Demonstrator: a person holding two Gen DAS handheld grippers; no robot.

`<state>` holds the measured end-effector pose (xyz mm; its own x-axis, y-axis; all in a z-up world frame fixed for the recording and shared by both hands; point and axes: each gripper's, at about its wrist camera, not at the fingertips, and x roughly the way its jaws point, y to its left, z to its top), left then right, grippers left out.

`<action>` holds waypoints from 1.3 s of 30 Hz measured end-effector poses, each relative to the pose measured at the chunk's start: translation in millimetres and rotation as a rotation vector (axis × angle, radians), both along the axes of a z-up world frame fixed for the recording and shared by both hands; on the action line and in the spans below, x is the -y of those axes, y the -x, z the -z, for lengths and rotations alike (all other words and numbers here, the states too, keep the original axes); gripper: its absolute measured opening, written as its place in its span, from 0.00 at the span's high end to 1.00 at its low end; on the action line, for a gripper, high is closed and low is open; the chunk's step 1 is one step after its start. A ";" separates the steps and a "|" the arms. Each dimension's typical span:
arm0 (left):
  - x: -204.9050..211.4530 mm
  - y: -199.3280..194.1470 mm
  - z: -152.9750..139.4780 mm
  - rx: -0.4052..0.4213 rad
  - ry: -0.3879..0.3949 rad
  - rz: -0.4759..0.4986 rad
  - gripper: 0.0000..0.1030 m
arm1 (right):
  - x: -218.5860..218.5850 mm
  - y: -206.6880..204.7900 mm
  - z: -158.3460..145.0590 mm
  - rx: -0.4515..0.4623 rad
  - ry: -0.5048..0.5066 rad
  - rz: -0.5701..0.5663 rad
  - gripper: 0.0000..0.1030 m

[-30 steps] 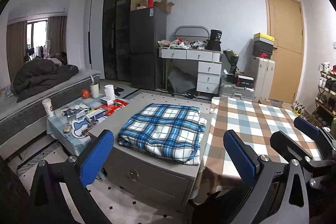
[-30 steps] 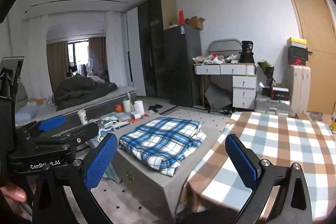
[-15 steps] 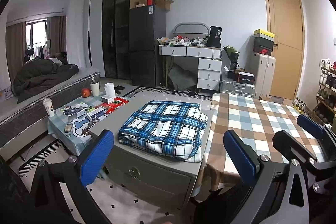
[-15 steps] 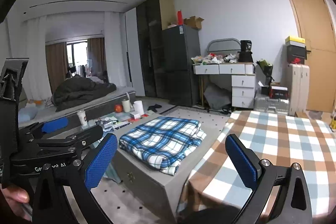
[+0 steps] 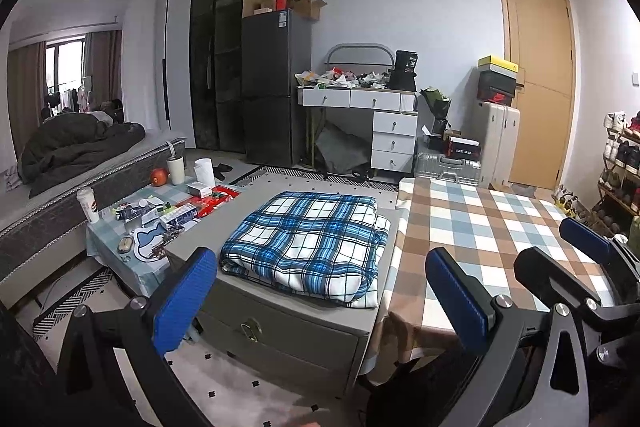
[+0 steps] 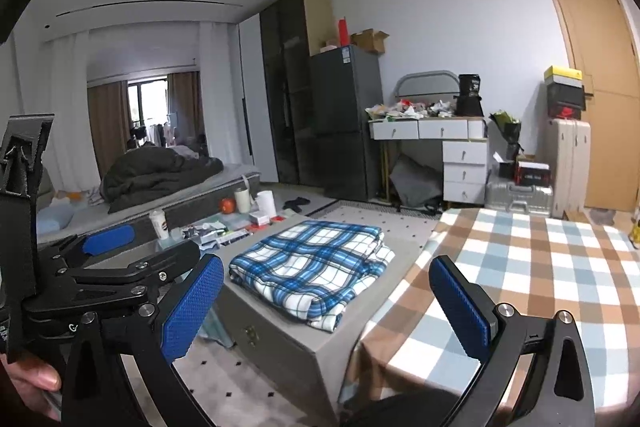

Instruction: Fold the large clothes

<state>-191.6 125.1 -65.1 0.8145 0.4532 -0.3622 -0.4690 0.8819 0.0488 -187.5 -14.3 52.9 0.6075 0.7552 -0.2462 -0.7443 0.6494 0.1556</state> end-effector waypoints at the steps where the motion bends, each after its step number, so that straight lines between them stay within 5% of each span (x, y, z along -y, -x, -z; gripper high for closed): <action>1: -0.1 -0.8 0.1 -0.003 0.001 -0.001 0.01 | 0.5 0.2 -0.3 0.002 0.000 -0.002 0.00; 39: 19.0 -0.6 1.6 -0.012 -0.043 0.039 0.01 | 14.3 -2.0 -2.4 0.003 -0.036 -0.007 0.00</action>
